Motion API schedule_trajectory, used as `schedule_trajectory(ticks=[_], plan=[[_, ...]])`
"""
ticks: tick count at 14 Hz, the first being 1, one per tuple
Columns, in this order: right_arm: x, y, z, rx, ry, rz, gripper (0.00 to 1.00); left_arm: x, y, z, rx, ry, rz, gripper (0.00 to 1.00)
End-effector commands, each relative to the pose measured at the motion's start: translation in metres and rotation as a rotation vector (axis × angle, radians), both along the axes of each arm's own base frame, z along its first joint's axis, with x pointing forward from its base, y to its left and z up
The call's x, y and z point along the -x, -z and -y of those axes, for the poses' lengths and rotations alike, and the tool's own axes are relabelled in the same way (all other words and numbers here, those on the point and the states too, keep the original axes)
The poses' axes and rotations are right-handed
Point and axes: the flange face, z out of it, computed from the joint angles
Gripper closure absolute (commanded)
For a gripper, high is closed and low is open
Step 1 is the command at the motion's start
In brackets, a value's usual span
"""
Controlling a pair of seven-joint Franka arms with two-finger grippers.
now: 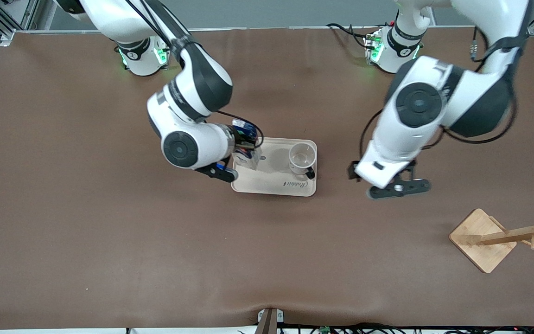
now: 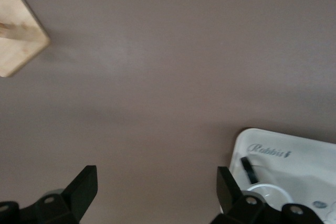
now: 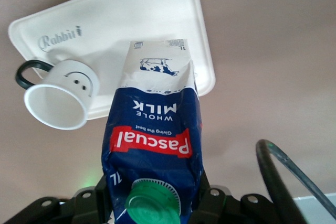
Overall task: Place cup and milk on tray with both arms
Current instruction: 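Release the mug and raise the left gripper while the right gripper carries the milk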
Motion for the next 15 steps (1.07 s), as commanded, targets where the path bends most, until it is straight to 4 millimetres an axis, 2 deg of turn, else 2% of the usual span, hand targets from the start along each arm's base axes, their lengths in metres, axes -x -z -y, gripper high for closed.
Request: schedule_trajectory(ticks=[1, 4, 6, 8, 10, 11, 12, 13, 14, 15], plan=[[0.001, 0.015, -0.022, -0.009, -0.006, -0.008, 0.93, 0.009, -0.033, -0.028, -0.029, -0.006, 0.007, 0.00], [0.003, 0.027, -0.022, -0.005, -0.030, -0.014, 0.88, 0.017, -0.067, -0.062, -0.050, -0.058, 0.019, 0.00], [0.007, 0.042, -0.023, -0.011, -0.072, -0.021, 0.85, 0.026, -0.084, -0.069, -0.047, -0.059, 0.012, 0.00], [0.009, 0.049, -0.024, 0.020, -0.107, -0.001, 0.78, 0.039, -0.101, -0.073, -0.069, -0.065, 0.001, 0.00], [0.008, 0.053, -0.022, 0.042, -0.125, 0.015, 0.60, 0.055, -0.124, -0.073, -0.069, -0.057, 0.008, 0.00], [0.009, 0.058, -0.022, 0.049, -0.124, 0.008, 0.51, 0.059, -0.131, -0.079, -0.053, -0.063, 0.005, 0.00], [0.010, 0.062, -0.021, 0.052, -0.124, 0.002, 0.32, 0.058, -0.134, -0.085, -0.037, -0.063, 0.000, 0.00], [0.009, 0.059, -0.020, 0.051, -0.125, 0.002, 0.00, 0.057, -0.133, -0.090, -0.028, -0.057, -0.006, 0.00], [0.009, 0.052, -0.021, 0.048, -0.124, 0.010, 0.00, 0.057, -0.135, -0.094, -0.028, -0.040, -0.007, 0.00], [0.006, 0.046, -0.017, 0.042, -0.118, 0.012, 0.00, 0.062, -0.145, -0.097, -0.031, -0.006, 0.006, 0.00]])
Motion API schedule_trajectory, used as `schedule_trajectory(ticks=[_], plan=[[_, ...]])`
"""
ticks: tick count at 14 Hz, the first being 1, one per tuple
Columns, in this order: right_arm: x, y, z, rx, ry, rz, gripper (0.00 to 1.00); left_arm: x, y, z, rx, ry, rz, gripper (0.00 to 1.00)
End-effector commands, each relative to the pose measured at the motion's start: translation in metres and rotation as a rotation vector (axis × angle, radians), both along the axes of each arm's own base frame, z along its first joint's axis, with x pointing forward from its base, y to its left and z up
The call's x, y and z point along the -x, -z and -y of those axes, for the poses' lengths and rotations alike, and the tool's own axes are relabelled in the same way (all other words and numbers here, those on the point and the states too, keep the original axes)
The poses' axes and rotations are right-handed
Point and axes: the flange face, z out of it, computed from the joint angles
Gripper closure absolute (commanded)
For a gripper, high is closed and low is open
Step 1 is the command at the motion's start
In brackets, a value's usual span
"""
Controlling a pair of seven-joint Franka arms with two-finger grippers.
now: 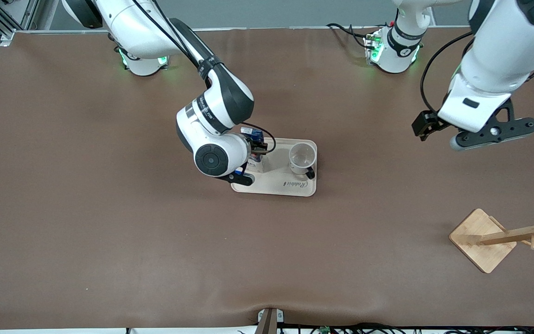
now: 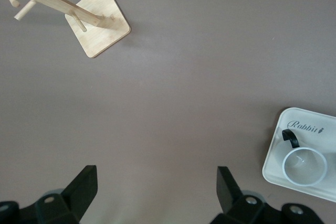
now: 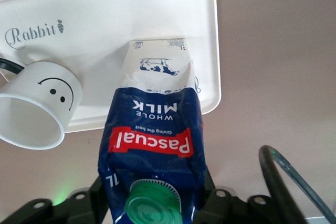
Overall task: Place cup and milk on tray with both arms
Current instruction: 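Release the mug and raise the left gripper while the right gripper carries the milk, then set the milk carton on the tray and open the right gripper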
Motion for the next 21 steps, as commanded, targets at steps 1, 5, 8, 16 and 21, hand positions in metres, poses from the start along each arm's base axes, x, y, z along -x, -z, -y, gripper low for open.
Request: schedule_trajectory(ticks=[1, 5, 8, 16, 21], plan=[[-0.005, -0.019, 0.006, -0.002, -0.016, 0.024, 0.00, 0.009, -0.015, -0.016, 0.004, 0.095, -0.006, 0.00], [-0.016, -0.069, 0.018, -0.014, -0.038, 0.020, 0.00, 0.011, -0.032, -0.077, 0.065, 0.167, -0.017, 0.00], [-0.030, -0.140, 0.052, -0.043, -0.009, 0.087, 0.00, 0.025, -0.034, -0.099, 0.085, 0.164, -0.027, 0.00], [-0.084, -0.272, 0.283, -0.213, -0.057, 0.355, 0.00, 0.049, -0.039, -0.119, 0.114, 0.187, -0.025, 0.00], [-0.059, -0.310, 0.429, 0.000, -0.206, 0.366, 0.00, 0.048, -0.035, -0.113, 0.120, 0.213, -0.040, 0.00]])
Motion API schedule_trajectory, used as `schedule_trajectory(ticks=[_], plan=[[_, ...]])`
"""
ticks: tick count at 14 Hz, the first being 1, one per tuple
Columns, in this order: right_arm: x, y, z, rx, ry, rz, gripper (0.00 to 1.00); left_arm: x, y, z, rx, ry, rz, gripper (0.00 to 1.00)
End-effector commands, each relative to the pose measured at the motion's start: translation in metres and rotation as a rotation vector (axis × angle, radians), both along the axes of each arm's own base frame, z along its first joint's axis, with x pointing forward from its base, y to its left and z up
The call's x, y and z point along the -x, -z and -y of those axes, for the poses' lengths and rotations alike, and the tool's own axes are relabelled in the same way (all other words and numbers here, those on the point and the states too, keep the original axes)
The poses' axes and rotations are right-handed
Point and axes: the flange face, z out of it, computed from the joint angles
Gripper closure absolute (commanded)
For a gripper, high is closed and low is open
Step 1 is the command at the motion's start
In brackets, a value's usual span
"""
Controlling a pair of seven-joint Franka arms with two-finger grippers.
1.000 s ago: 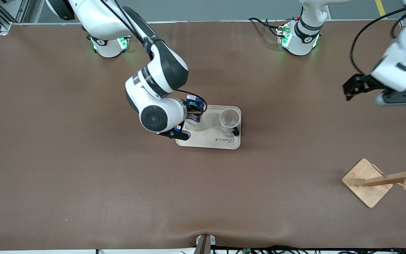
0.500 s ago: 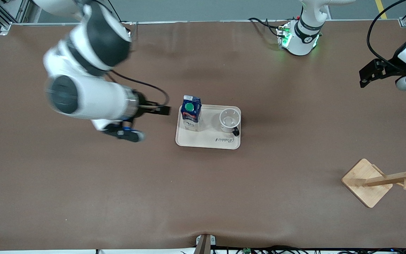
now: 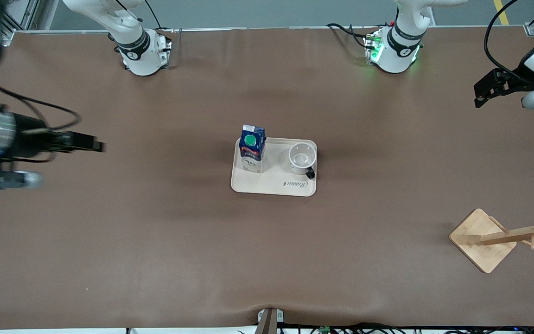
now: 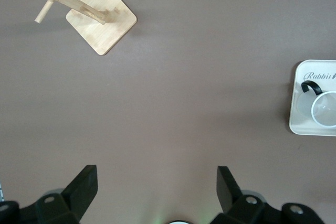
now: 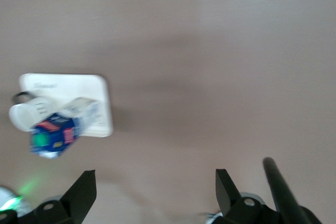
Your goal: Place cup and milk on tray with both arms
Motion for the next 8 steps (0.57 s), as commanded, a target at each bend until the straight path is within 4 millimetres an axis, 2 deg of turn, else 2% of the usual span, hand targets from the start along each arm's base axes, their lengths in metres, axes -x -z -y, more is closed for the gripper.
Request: schedule_trajectory(ticks=[1, 3, 5, 7, 8], plan=[[0.019, -0.026, 0.032, 0.150, -0.127, 0.050, 0.00, 0.005, -0.002, 0.003, 0.031, 0.024, 0.000, 0.00], [0.032, -0.024, 0.053, 0.168, -0.134, 0.061, 0.00, 0.005, -0.002, 0.002, 0.034, 0.024, -0.002, 0.00], [0.063, -0.013, 0.074, 0.164, -0.097, 0.114, 0.00, 0.006, -0.003, 0.004, 0.035, 0.033, -0.004, 0.00], [0.099, 0.008, 0.081, 0.160, -0.080, 0.170, 0.00, 0.006, -0.004, 0.007, 0.043, 0.037, -0.003, 0.00], [0.110, 0.015, 0.084, 0.163, -0.076, 0.183, 0.00, 0.007, -0.004, 0.007, 0.055, 0.035, -0.003, 0.00]])
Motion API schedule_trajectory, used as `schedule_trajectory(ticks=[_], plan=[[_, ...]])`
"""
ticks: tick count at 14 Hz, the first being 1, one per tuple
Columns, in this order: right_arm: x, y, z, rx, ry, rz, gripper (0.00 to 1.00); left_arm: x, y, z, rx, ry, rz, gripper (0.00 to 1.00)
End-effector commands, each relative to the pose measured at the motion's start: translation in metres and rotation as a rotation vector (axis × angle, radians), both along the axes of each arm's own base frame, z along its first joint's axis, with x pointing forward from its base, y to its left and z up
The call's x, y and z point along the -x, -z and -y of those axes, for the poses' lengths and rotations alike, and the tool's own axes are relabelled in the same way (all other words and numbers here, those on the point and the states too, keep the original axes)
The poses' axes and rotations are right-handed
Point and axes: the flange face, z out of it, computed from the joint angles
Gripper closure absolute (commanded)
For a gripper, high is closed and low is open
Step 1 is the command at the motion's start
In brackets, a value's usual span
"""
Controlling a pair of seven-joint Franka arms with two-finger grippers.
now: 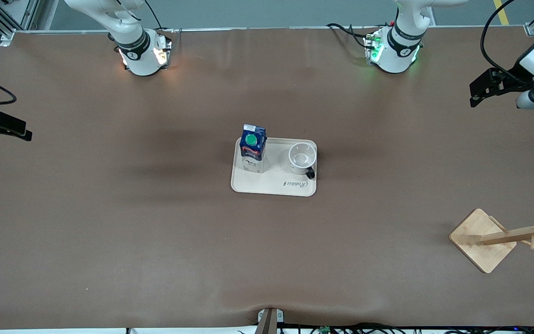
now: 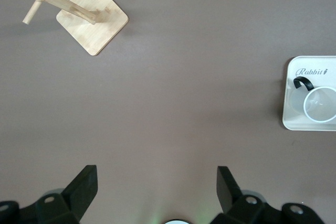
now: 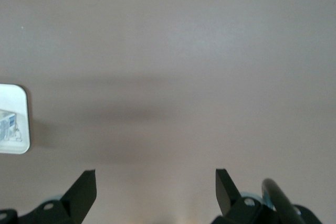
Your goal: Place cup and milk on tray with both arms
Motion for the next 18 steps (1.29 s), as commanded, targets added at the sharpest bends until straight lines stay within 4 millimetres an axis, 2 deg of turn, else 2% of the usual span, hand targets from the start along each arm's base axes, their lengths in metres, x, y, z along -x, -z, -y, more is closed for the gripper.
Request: schedule_trajectory(ticks=[1, 3, 4, 5, 6, 8, 11, 18], plan=[[0.058, 0.023, 0.005, 0.022, -0.012, 0.008, 0.00, 0.007, -0.007, 0.002, 0.029, 0.017, 0.006, 0.00], [0.061, 0.025, 0.017, 0.068, 0.001, -0.022, 0.00, 0.007, -0.007, 0.001, 0.029, 0.014, 0.008, 0.00], [0.056, 0.015, 0.025, 0.069, 0.013, 0.000, 0.00, 0.007, -0.007, 0.001, 0.029, 0.014, 0.007, 0.00], [0.047, -0.004, 0.026, 0.071, 0.014, 0.031, 0.00, 0.007, -0.007, 0.001, 0.029, 0.014, 0.007, 0.00], [0.044, -0.019, 0.023, 0.076, 0.009, 0.045, 0.00, 0.007, -0.007, 0.001, 0.029, 0.013, 0.008, 0.00], [0.043, -0.035, 0.018, 0.081, 0.004, 0.049, 0.00, 0.007, -0.008, 0.001, 0.028, 0.013, 0.009, 0.00], [0.044, -0.034, 0.023, 0.047, 0.016, 0.047, 0.00, 0.008, -0.011, 0.000, 0.028, 0.011, 0.015, 0.00], [0.050, -0.028, 0.010, -0.029, 0.018, -0.016, 0.00, 0.009, -0.011, -0.001, 0.021, 0.015, 0.010, 0.00]])
